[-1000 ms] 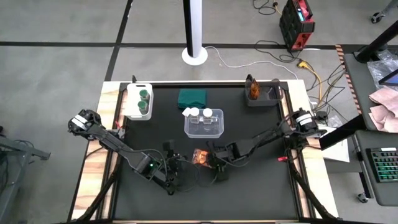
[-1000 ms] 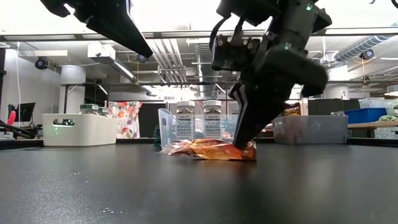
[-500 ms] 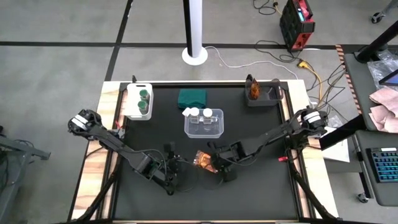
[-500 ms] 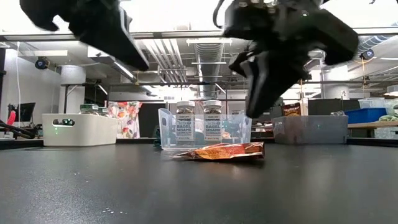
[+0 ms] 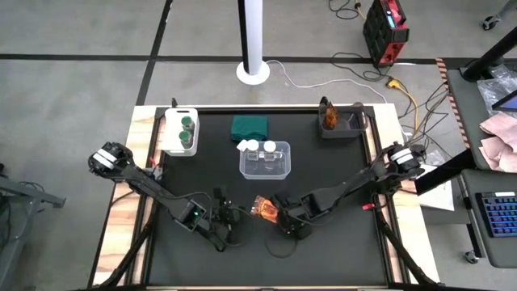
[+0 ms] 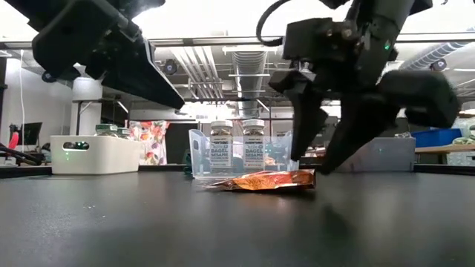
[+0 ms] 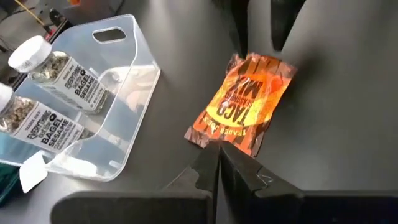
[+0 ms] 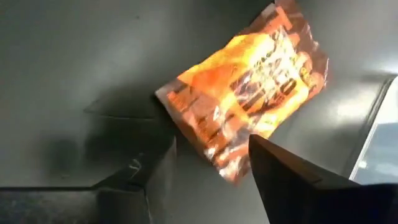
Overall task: Sort spices by type
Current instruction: Put the spice pack into the black bin
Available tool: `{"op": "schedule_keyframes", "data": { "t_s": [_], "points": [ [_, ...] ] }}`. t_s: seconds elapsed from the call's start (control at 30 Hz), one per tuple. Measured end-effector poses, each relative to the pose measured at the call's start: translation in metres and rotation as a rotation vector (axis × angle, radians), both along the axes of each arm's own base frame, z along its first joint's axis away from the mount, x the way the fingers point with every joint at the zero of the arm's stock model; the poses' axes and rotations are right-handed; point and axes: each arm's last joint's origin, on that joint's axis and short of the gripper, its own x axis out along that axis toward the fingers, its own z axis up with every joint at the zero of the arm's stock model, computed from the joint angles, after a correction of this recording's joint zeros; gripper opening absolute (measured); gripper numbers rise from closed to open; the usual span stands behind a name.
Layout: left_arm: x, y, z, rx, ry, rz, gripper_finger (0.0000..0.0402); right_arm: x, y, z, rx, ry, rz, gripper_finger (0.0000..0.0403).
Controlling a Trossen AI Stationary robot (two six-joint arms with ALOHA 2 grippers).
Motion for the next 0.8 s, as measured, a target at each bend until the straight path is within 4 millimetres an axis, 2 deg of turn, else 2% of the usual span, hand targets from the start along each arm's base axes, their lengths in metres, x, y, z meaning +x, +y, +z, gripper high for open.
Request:
{"op": "schedule_keyframes", "data": {
  "t_s": [0.13, 0.27, 0.4, 0.53, 0.7, 0.8],
  "points": [
    [0.001, -0.001, 0.002, 0.002, -0.004, -0.005, 0.0000, 0.006, 0.002, -0.012, -0.016, -0.009, 0.036, 0.0193],
    [0.002, -0.001, 0.003, -0.002, -0.014, -0.007, 0.0000, 0.010, 0.002, -0.021, -0.038, -0.005, 0.033, 0.0171],
    [0.003, -0.002, 0.004, -0.008, -0.024, -0.007, 0.0000, 0.013, 0.000, -0.024, -0.050, -0.009, 0.021, 0.0113],
    [0.003, -0.002, 0.004, 0.000, -0.034, -0.001, 0.0000, 0.013, 0.000, -0.024, -0.050, -0.012, 0.013, 0.0030],
    [0.004, 0.000, 0.006, 0.024, -0.087, 0.073, 0.0000, 0.009, 0.005, -0.021, -0.176, -0.041, 0.005, 0.0015],
    [0.003, 0.002, 0.008, 0.031, -0.130, 0.133, 0.0000, 0.002, 0.010, -0.010, -0.238, -0.075, -0.001, 0.0013]
  ]
}}
